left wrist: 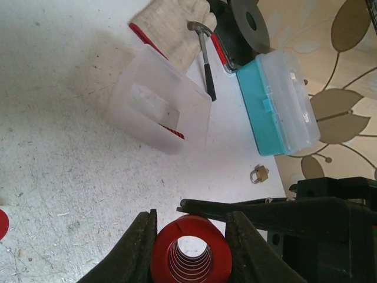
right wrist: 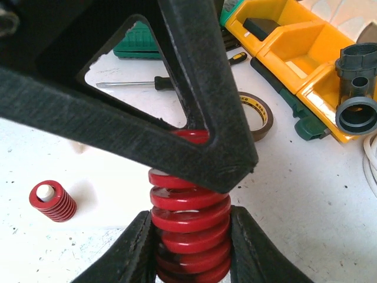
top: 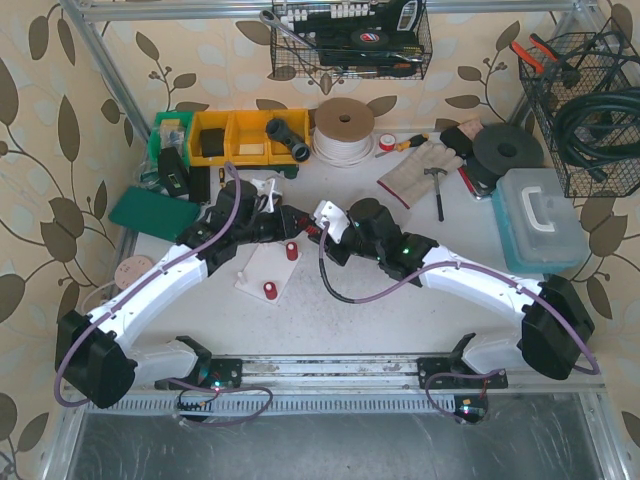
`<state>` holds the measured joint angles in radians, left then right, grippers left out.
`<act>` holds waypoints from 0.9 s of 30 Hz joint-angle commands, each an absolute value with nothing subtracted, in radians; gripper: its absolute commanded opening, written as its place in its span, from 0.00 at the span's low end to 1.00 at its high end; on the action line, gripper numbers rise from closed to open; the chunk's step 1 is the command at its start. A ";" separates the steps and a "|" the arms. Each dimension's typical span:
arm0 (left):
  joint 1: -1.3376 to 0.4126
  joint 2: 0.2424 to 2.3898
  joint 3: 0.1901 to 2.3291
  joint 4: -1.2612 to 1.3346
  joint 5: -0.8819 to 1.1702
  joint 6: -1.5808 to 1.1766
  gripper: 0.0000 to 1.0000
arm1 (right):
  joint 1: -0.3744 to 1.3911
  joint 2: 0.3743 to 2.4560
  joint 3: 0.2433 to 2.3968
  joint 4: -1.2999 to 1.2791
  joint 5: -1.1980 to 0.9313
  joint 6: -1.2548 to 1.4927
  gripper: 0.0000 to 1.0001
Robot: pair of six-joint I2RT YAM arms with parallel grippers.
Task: Install the large spring
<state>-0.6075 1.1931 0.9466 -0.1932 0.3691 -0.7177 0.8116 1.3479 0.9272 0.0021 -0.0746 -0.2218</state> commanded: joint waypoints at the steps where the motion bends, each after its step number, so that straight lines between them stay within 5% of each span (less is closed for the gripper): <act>1: -0.593 1.181 0.938 -0.168 0.365 -0.737 0.00 | 0.819 1.353 0.923 0.035 -0.088 -0.233 0.09; 5: -0.592 1.167 0.927 -0.198 0.340 -0.745 0.00 | 0.819 1.355 0.940 -0.005 -0.066 -0.212 0.53; 9: -0.593 1.113 0.920 -0.318 0.238 -0.738 0.00 | 0.820 1.318 0.941 -0.054 -0.022 -0.184 0.73; 12: -0.592 1.036 0.904 -0.452 0.065 -0.747 0.00 | 0.817 1.259 0.920 -0.079 0.022 -0.163 0.99; 20: -0.597 0.899 0.863 -0.776 -0.283 -0.746 0.00 | 0.769 1.132 0.842 -0.116 0.118 -0.123 1.00; 27: -0.597 0.887 0.816 -0.844 -0.369 -0.806 0.00 | 0.701 1.099 0.792 -0.072 0.068 -0.077 0.99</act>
<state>-0.6014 0.8883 0.8295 -0.7914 -0.2691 -0.7631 0.7155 1.1110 0.8116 -0.0864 0.0788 -0.1181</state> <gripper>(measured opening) 0.286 0.994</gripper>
